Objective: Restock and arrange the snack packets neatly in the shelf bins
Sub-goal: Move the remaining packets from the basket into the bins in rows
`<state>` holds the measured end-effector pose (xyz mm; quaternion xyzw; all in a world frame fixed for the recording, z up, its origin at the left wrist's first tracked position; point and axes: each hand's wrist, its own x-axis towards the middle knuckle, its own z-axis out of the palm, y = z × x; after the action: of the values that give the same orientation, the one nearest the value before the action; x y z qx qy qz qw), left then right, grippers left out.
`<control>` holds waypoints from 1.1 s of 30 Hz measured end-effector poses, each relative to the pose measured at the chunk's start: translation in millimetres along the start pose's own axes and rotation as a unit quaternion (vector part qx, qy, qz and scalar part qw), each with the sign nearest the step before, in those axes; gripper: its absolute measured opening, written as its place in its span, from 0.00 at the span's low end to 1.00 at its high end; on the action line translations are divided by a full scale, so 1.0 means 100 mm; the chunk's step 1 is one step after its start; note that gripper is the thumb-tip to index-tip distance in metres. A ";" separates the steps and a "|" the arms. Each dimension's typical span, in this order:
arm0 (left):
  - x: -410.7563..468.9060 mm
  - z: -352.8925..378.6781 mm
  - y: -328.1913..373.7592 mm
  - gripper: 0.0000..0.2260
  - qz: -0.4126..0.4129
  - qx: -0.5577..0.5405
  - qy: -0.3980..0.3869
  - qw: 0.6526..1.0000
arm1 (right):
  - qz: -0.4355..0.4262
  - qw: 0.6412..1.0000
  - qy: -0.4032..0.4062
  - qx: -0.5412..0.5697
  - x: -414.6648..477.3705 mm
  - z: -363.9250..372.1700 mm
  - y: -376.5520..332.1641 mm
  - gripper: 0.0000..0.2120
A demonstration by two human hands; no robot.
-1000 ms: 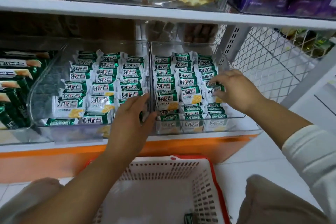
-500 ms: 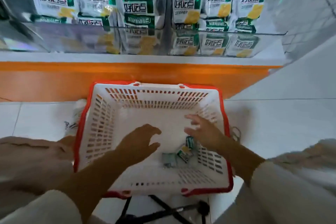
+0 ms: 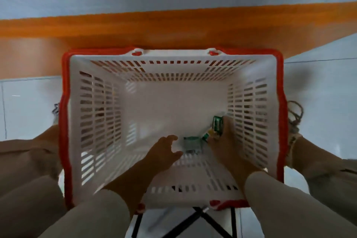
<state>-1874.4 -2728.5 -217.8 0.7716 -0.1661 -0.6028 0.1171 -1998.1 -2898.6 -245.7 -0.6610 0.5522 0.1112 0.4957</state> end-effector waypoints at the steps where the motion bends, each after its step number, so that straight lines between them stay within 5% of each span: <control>1: 0.05 0.03 0.01 0.28 -0.007 -0.011 -0.002 1.000 | 0.007 1.000 -0.014 0.013 0.03 0.03 0.06 0.37; 6: 0.28 0.07 0.15 0.31 -0.035 -0.098 -0.005 0.995 | 0.030 0.998 0.003 0.052 0.12 0.06 0.07 0.33; 10: 0.42 0.14 0.28 0.32 -0.069 -0.144 0.009 0.987 | -0.005 1.000 -0.011 0.018 0.14 0.06 0.15 0.38; 14: 0.42 0.15 0.36 0.17 -0.092 -0.092 0.055 0.990 | 0.000 1.000 -0.002 0.016 0.12 0.08 0.10 0.42; 17: 0.39 0.08 0.34 0.12 -0.112 -0.153 0.064 0.980 | -0.004 0.999 0.024 0.031 0.15 0.10 0.05 0.37; 24: 0.06 -0.23 0.31 0.10 -0.144 -0.449 0.113 0.875 | -0.071 0.993 -0.034 0.092 -0.01 0.04 -0.26 0.31; 33: -0.88 -0.70 0.73 0.14 0.023 -0.612 0.089 0.786 | -0.190 0.968 -0.082 0.139 -0.75 -0.32 -1.30 0.31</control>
<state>-1833.9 -2762.2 -94.4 0.5845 0.2308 -0.5037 0.5927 -1929.0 -2890.2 -108.3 -0.6667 0.3839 -0.0089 0.6388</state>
